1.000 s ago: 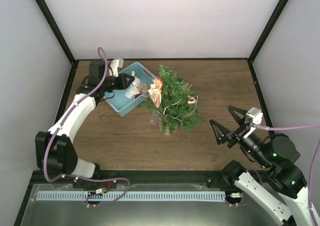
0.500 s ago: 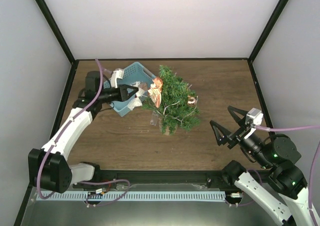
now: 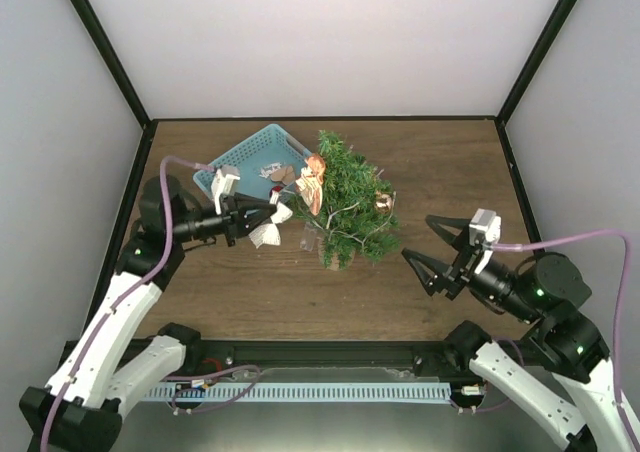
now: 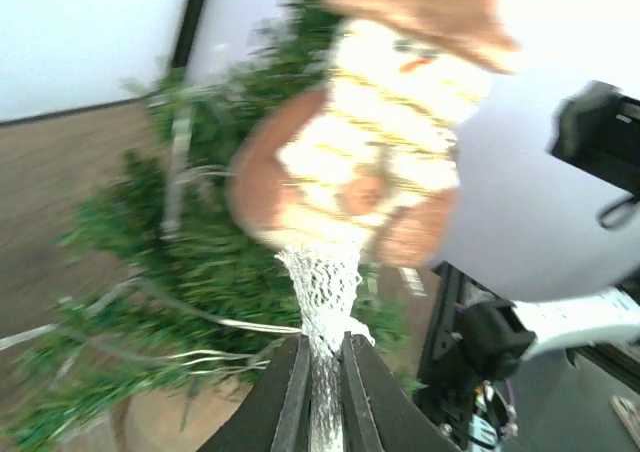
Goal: Decorate the small christmas tree
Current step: Place the decoration item on the Christmas tree.
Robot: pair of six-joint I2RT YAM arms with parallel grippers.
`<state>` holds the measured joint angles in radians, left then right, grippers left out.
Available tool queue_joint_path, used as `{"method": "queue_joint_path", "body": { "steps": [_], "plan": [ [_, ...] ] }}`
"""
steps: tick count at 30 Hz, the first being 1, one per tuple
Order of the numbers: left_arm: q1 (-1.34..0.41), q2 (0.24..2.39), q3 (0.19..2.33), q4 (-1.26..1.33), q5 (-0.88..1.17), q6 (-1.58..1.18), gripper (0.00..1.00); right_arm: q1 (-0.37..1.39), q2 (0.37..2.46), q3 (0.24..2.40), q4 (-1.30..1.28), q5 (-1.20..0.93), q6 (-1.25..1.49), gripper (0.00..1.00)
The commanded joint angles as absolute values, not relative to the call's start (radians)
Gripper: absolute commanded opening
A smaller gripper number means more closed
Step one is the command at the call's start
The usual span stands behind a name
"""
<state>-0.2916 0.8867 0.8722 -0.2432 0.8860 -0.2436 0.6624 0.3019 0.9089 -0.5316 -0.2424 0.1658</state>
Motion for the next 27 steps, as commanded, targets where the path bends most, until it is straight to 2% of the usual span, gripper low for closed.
{"method": "queue_joint_path", "body": {
  "steps": [1, 4, 7, 8, 11, 20, 27],
  "plan": [
    [-0.357, 0.804, 0.829, -0.148, 0.987, -0.215, 0.11, 0.655, 0.424, 1.003, -0.486, -0.425, 0.208, 0.77],
    [-0.399, 0.781, 0.818, -0.100, 1.044, -0.225, 0.11, 0.655, 0.509, 1.071, -0.477, -0.494, 0.254, 0.49],
    [-0.435, 0.743, 0.821, -0.090, 1.086, -0.227, 0.11, 0.655, 0.583, 1.121, -0.457, -0.556, 0.298, 0.28],
    [-0.443, 0.739, 0.821, -0.088, 1.095, -0.227, 0.11, 0.655, 0.606, 1.133, -0.444, -0.577, 0.317, 0.25],
    [-0.457, 0.727, 0.821, -0.074, 1.101, -0.237, 0.11, 0.655, 0.667, 1.157, -0.410, -0.624, 0.380, 0.20],
    [-0.468, 0.702, 0.817, 0.023, 1.098, -0.329, 0.13, 0.677, 0.822, 1.194, -0.327, -0.693, 0.495, 0.18],
    [-0.469, 0.704, 0.816, 0.037, 1.073, -0.352, 0.14, 0.858, 0.949, 1.282, -0.352, -0.574, 0.441, 0.19]
  ]
}}
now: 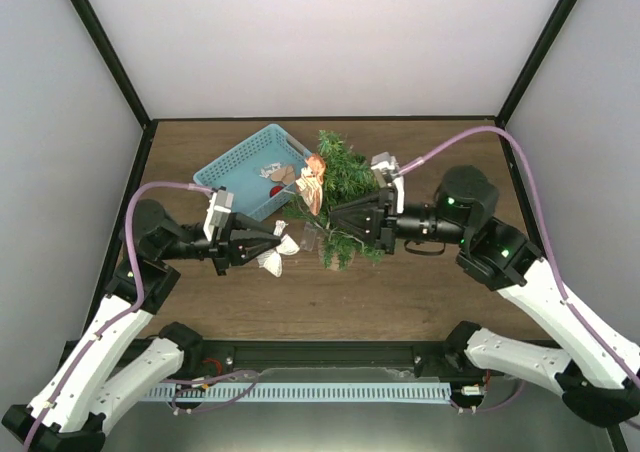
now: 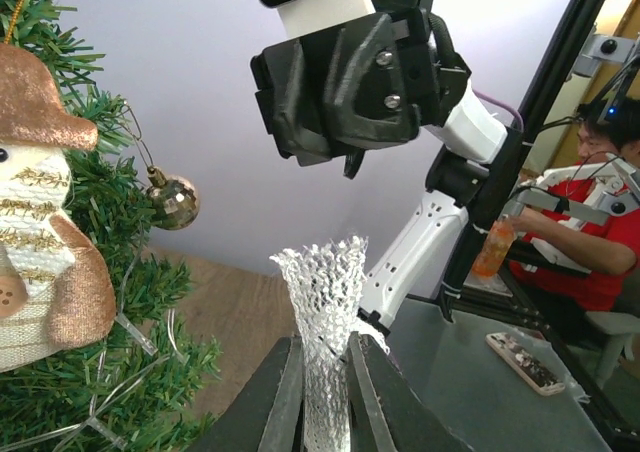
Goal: Decorate the small christmas tree
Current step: Place the decoration item on the Christmas tree.
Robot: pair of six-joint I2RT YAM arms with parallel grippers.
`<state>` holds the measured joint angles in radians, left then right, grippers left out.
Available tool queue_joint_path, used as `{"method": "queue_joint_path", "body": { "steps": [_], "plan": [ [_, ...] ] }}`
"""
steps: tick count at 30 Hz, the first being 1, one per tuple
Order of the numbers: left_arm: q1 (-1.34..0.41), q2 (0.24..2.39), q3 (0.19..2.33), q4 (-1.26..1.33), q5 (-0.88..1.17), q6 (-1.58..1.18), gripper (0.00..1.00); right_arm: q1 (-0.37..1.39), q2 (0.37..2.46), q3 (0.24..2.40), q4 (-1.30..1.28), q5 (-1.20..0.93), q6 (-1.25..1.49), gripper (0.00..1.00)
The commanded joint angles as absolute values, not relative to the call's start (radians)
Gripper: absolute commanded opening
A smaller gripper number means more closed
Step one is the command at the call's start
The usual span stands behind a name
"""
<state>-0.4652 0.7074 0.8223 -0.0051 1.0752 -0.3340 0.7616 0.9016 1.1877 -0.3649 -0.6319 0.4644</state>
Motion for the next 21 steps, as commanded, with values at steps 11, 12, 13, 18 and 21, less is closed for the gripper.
{"method": "queue_joint_path", "body": {
  "steps": [11, 12, 13, 18, 21],
  "plan": [
    [-0.470, 0.697, 0.815, 0.036, 1.065, -0.359, 0.13, 0.971, 0.996, 1.302, -0.375, -0.448, 0.441, 0.28],
    [-0.470, 0.697, 0.815, 0.036, 1.065, -0.358, 0.13, 0.974, 1.000, 1.301, -0.380, -0.430, 0.441, 0.28],
    [-0.470, 0.697, 0.817, 0.036, 1.065, -0.355, 0.13, 0.977, 1.007, 1.302, -0.390, -0.423, 0.442, 0.29],
    [-0.471, 0.699, 0.818, 0.035, 1.034, -0.352, 0.13, 0.996, 1.054, 1.312, -0.411, -0.427, 0.446, 0.33],
    [-0.470, 0.700, 0.820, 0.036, 1.029, -0.355, 0.13, 1.022, 1.066, 1.319, -0.407, -0.412, 0.442, 0.34]
  ]
}}
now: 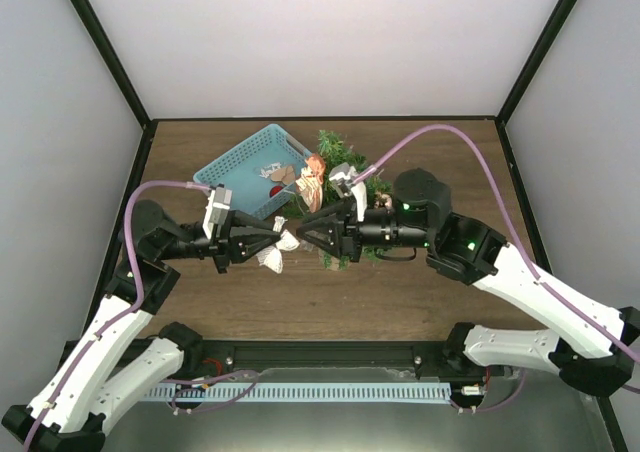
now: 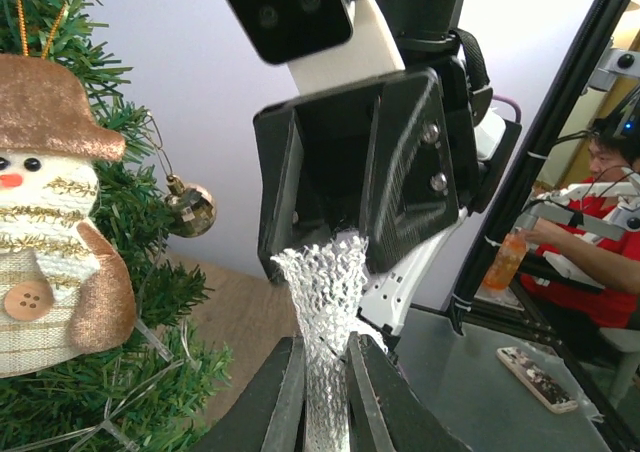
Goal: Decorate the small christmas tree
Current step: Place the decoration item on the Christmas tree.
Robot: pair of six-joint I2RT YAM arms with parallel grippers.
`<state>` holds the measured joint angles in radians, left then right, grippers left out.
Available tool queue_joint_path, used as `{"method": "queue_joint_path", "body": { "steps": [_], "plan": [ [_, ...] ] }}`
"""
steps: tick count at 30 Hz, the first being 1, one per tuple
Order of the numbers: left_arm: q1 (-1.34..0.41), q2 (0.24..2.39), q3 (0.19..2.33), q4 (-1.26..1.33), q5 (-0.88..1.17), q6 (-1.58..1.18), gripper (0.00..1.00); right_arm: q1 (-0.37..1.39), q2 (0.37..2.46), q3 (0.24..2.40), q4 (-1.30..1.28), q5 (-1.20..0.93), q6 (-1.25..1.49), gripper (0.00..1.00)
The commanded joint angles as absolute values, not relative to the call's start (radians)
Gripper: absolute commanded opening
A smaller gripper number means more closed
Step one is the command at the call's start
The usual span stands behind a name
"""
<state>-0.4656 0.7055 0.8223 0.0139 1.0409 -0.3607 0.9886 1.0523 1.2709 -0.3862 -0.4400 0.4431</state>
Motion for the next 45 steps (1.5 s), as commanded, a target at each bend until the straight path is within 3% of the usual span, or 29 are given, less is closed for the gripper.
{"method": "queue_joint_path", "body": {
  "steps": [1, 23, 30, 33, 34, 37, 40, 42, 45],
  "plan": [
    [-0.471, 0.700, 0.821, 0.037, 1.028, -0.354, 0.13, 1.025, 1.071, 1.324, -0.410, -0.409, 0.438, 0.34],
    [-0.471, 0.695, 0.809, 0.065, 1.003, -0.381, 0.13, 1.032, 1.102, 1.314, -0.402, -0.481, 0.405, 0.35],
    [-0.472, 0.694, 0.806, 0.074, 1.000, -0.391, 0.13, 1.034, 1.103, 1.312, -0.376, -0.502, 0.400, 0.20],
    [-0.472, 0.693, 0.805, 0.076, 0.997, -0.400, 0.13, 1.035, 1.101, 1.307, -0.365, -0.507, 0.379, 0.02],
    [-0.471, 0.693, 0.804, 0.073, 0.990, -0.406, 0.15, 1.035, 1.097, 1.302, -0.360, -0.502, 0.365, 0.01],
    [-0.472, 0.683, 0.820, 0.016, 0.884, -0.428, 0.45, 1.034, 1.068, 1.260, -0.313, -0.461, 0.314, 0.01],
    [-0.472, 0.661, 0.857, -0.104, 0.667, -0.472, 0.68, 1.035, 1.031, 1.204, -0.252, -0.401, 0.233, 0.01],
    [-0.471, 0.643, 0.894, -0.222, 0.479, -0.546, 0.72, 1.035, 1.004, 1.166, -0.202, -0.356, 0.152, 0.01],
    [-0.470, 0.610, 0.924, -0.295, 0.376, -0.673, 0.72, 1.035, 0.969, 1.122, -0.111, -0.347, -0.003, 0.01]
  ]
}}
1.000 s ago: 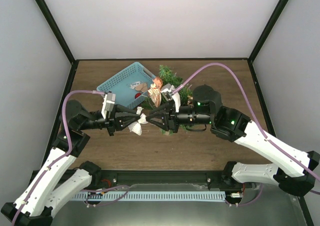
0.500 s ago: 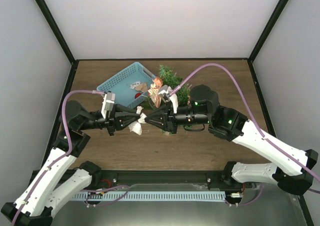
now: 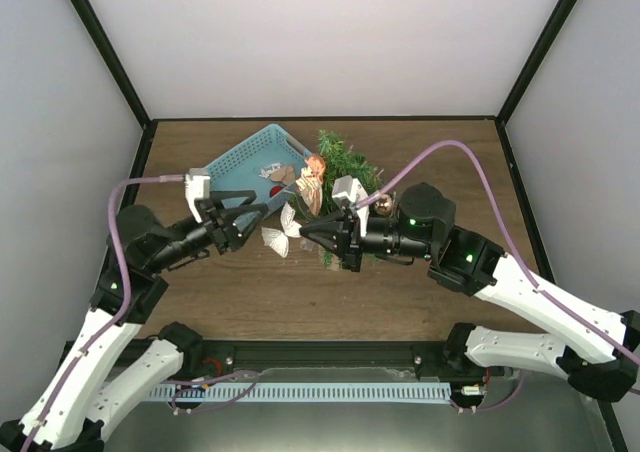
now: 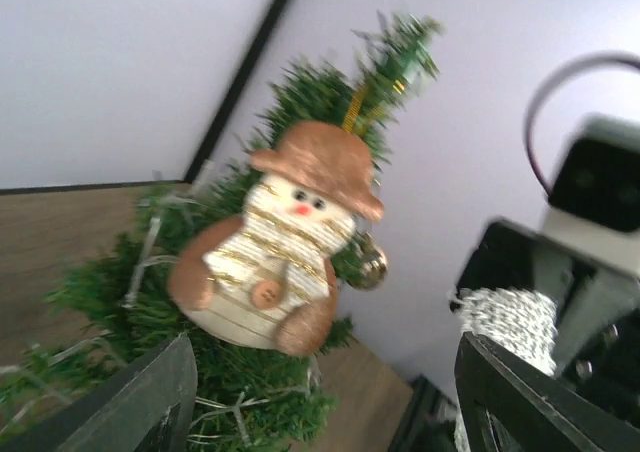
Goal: Decorate the small christmas tree
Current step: Place the decoration item on the Christmas tree.
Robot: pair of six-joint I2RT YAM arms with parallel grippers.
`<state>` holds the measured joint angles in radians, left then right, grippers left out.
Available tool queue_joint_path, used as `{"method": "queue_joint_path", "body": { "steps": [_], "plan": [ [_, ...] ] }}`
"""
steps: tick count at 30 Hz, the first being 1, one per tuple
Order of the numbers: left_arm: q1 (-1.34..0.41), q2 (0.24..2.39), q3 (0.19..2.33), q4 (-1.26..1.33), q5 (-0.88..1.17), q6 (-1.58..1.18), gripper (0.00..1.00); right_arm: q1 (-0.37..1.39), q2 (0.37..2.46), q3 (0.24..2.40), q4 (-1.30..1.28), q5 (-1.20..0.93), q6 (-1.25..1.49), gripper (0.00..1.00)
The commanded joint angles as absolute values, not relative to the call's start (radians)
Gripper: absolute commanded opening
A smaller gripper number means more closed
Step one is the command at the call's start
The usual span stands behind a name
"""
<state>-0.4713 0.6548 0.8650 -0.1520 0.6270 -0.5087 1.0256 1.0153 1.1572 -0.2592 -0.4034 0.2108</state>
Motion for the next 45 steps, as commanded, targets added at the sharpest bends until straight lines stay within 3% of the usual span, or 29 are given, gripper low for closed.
{"method": "queue_joint_path", "body": {
  "steps": [1, 10, 16, 23, 37, 39, 42, 45],
  "plan": [
    [-0.471, 0.588, 0.922, -0.286, 0.377, -0.723, 0.72, 1.035, 0.961, 1.112, -0.081, -0.330, -0.051, 0.01],
    [-0.471, 0.505, 0.970, -0.262, 0.349, -0.993, 0.63, 1.038, 0.985, 1.068, 0.086, -0.290, -0.618, 0.01],
    [-0.470, 0.505, 0.973, -0.266, 0.425, -1.077, 0.62, 1.070, 0.983, 1.002, 0.195, -0.331, -0.991, 0.01],
    [-0.471, 0.508, 0.963, -0.293, 0.479, -1.092, 0.59, 1.187, 1.053, 0.987, 0.296, -0.110, -1.268, 0.01],
    [-0.471, 0.525, 0.964, -0.395, 0.466, -1.025, 0.47, 1.293, 1.146, 0.960, 0.423, 0.098, -1.472, 0.01],
    [-0.470, 0.529, 0.959, -0.408, 0.464, -1.019, 0.48, 1.295, 1.149, 0.952, 0.442, 0.103, -1.474, 0.01],
    [-0.471, 0.529, 0.952, -0.406, 0.459, -1.017, 0.59, 1.300, 1.153, 0.947, 0.451, 0.117, -1.481, 0.01],
    [-0.471, 0.531, 0.941, -0.400, 0.453, -1.014, 0.59, 1.303, 1.155, 0.944, 0.446, 0.120, -1.489, 0.01]
  ]
}}
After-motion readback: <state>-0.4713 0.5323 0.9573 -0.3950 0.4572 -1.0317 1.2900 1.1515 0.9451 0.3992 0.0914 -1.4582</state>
